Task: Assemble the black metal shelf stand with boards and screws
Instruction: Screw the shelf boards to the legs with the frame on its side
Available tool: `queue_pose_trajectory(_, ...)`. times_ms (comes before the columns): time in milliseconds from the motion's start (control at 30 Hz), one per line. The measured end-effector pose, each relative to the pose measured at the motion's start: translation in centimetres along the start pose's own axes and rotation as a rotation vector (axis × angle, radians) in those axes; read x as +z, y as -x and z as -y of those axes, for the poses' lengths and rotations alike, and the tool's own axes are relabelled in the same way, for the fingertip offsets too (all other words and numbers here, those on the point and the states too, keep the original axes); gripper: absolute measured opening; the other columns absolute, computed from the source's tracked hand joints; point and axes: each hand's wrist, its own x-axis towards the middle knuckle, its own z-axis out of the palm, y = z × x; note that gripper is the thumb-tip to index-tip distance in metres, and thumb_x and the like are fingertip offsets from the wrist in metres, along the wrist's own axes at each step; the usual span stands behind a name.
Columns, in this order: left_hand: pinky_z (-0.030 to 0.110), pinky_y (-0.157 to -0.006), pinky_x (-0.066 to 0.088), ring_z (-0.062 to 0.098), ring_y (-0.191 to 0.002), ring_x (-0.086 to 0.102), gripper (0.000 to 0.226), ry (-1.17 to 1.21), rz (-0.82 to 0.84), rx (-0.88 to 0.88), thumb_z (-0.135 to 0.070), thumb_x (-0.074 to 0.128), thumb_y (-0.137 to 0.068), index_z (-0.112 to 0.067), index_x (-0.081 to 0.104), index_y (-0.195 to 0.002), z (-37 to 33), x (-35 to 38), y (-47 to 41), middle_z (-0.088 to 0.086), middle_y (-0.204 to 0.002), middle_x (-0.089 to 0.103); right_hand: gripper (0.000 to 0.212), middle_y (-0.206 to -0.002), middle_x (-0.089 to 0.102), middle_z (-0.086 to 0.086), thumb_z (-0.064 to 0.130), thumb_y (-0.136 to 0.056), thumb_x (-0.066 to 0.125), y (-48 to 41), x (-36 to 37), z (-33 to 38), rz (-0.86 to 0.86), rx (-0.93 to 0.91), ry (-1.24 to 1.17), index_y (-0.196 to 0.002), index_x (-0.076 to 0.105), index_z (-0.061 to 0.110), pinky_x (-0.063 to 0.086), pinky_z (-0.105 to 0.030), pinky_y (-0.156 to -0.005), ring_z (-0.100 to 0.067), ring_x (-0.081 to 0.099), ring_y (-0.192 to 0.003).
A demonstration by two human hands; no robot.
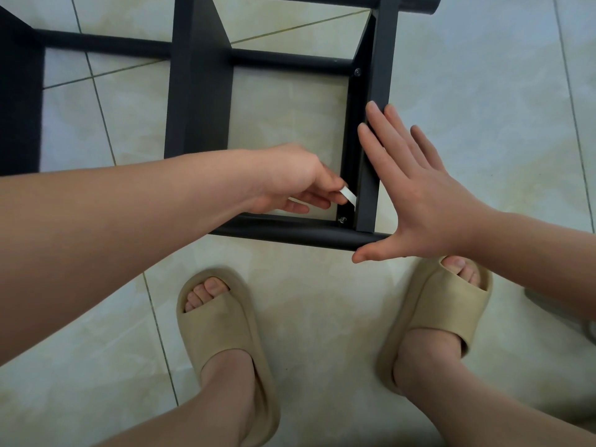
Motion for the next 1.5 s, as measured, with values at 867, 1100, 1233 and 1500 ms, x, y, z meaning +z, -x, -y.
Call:
queue_pose_trajectory(867,0.033,-0.097,0.047,0.008,-0.099,0.063,0.012,-0.304,0.027,0.092,-0.013,0.063,-0.095,-0.019,0.071,-0.09,0.8,-0.2,1.4,-0.011,-0.089,0.075,0.141,-0.169,-0.013,-0.01,0.095,-0.066,0.052,0.0,0.1,0.0,-0.004,-0.003,-0.001,-0.161,-0.002,0.007,0.008,-0.064,-0.122,-0.028,-0.016,-0.155)
queue_pose_trajectory(1100,0.024,-0.085,0.049,0.002,-0.087,0.063,0.012,-0.361,0.002,0.137,-0.015,0.064,-0.095,-0.019,0.073,-0.09,1.0,-0.1,1.2,-0.013,-0.085,0.076,0.14,-0.169,-0.013,-0.01,0.096,-0.066,0.051,0.0,0.1,0.0,-0.006,-0.006,-0.004,-0.161,-0.002,0.007,0.009,-0.064,-0.122,-0.028,-0.015,-0.155)
queue_pose_trajectory(1233,0.007,-0.061,0.041,-0.009,-0.064,0.06,0.013,-0.536,-0.119,0.322,-0.016,0.066,-0.092,-0.025,0.073,-0.085,0.1,-0.5,1.1,-0.011,-0.076,0.075,0.14,-0.169,-0.013,-0.01,0.096,-0.066,0.049,0.0,0.0,0.0,-0.009,-0.003,-0.011,-0.161,-0.002,0.007,0.009,-0.064,-0.122,-0.027,-0.016,-0.155)
queue_pose_trajectory(1500,0.02,-0.077,0.054,-0.001,-0.078,0.067,0.013,-0.268,-0.102,0.24,-0.017,0.066,-0.091,-0.025,0.074,-0.084,-1.0,-0.2,0.7,-0.013,-0.074,0.073,0.14,-0.169,-0.013,-0.01,0.096,-0.066,0.049,0.0,0.1,0.0,-0.007,-0.005,-0.011,-0.161,-0.002,0.007,0.009,-0.064,-0.122,-0.027,-0.016,-0.155)
